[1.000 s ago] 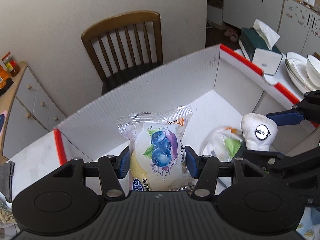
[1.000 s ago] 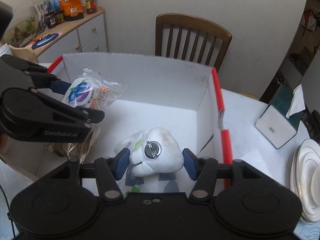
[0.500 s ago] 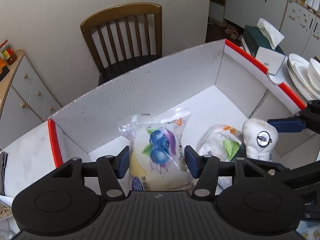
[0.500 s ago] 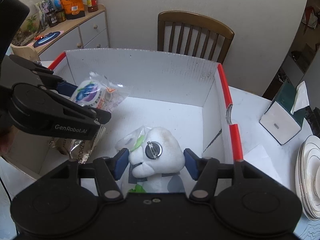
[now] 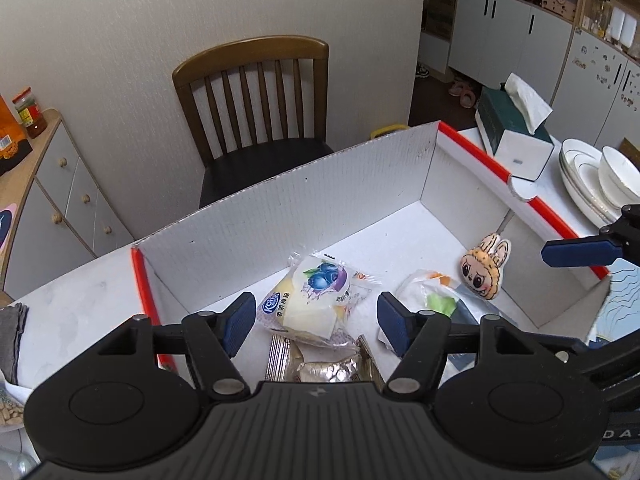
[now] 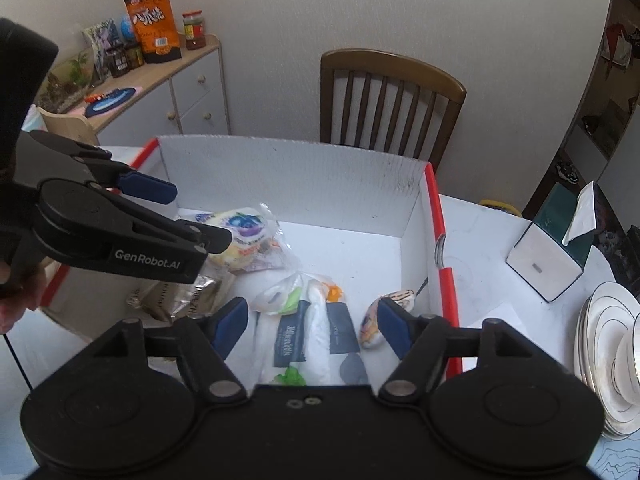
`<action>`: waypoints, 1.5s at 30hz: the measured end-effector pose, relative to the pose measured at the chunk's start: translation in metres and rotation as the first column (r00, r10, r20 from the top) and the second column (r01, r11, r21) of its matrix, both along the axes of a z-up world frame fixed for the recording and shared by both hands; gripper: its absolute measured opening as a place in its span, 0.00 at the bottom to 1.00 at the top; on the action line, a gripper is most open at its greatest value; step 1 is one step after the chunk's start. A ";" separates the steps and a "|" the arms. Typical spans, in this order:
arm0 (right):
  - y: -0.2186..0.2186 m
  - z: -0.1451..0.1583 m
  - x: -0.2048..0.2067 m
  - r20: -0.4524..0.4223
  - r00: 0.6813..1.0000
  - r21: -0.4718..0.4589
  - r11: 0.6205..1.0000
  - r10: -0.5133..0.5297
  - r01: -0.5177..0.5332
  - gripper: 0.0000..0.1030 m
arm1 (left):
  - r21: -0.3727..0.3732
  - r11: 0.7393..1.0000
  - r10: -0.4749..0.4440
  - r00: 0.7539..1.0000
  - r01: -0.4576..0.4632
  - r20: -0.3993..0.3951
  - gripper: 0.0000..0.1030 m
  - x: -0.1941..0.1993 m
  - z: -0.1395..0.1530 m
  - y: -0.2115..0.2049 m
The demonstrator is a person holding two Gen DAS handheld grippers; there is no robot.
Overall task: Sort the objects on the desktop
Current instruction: 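Open both tools to drop the bread bag and plush toy in the box, then withdraw both tools from the box back toward the remaining items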
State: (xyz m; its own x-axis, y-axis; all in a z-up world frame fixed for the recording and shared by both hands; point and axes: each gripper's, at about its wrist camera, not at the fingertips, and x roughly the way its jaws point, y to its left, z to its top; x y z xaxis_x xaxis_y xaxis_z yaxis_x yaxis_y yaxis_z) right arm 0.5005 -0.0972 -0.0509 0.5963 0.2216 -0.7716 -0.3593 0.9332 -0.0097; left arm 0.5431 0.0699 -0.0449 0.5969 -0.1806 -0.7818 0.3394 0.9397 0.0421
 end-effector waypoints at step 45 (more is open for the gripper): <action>-0.072 0.075 -0.160 0.120 0.989 0.143 0.984 0.088 -0.105 0.92 | -0.061 0.992 0.119 0.978 -0.110 0.171 0.74 -0.187 0.091 -0.030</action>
